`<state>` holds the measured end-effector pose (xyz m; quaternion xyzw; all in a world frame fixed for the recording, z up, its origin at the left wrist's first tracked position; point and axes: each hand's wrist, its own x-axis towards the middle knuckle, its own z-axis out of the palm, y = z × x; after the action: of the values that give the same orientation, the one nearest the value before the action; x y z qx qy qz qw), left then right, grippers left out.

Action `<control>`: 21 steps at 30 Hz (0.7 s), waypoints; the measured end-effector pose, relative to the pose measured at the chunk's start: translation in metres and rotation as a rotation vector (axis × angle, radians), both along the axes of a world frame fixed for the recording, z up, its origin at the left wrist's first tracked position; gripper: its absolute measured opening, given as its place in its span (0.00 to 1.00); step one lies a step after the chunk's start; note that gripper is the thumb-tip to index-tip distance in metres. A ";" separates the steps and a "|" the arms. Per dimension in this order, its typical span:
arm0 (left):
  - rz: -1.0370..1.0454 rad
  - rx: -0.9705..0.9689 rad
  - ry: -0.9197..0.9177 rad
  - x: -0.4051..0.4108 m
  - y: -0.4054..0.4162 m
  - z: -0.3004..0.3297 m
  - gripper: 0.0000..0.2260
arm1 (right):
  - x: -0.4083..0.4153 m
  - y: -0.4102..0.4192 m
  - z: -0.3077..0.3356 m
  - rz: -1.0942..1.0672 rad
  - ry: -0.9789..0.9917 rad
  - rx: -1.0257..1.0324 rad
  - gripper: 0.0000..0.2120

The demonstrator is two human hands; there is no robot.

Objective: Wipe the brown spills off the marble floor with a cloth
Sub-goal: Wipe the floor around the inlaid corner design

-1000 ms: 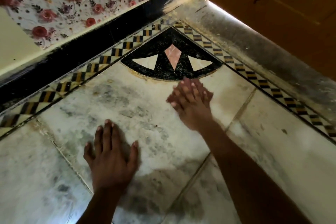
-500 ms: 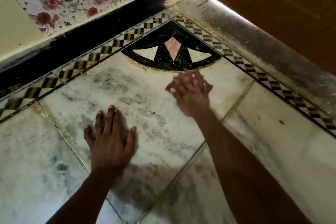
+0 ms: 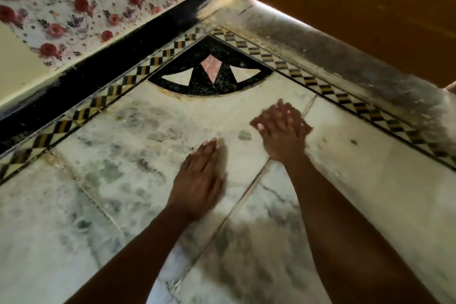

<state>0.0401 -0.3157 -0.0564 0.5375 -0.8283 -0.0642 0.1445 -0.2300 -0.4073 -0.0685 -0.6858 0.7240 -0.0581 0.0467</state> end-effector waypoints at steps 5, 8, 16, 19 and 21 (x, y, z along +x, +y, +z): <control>0.249 0.050 0.020 -0.056 -0.019 -0.012 0.30 | 0.026 0.081 -0.005 -0.159 0.017 -0.171 0.30; 0.295 0.030 -0.005 -0.057 -0.017 -0.018 0.28 | 0.035 0.061 -0.004 0.078 -0.017 -0.191 0.26; 0.275 -0.090 0.043 -0.053 -0.019 -0.021 0.27 | -0.011 -0.110 -0.006 0.118 0.020 -0.165 0.26; 0.298 -0.065 0.018 -0.053 -0.019 -0.018 0.28 | -0.007 -0.062 -0.004 -0.118 0.005 -0.164 0.28; 0.299 -0.081 0.033 -0.055 -0.020 -0.017 0.27 | 0.016 -0.013 -0.008 -0.073 0.021 -0.161 0.28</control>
<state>-0.0152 -0.3355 -0.0738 0.6476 -0.7384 -0.0174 0.1876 -0.2138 -0.4207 -0.0762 -0.6612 0.7418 -0.1106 -0.0186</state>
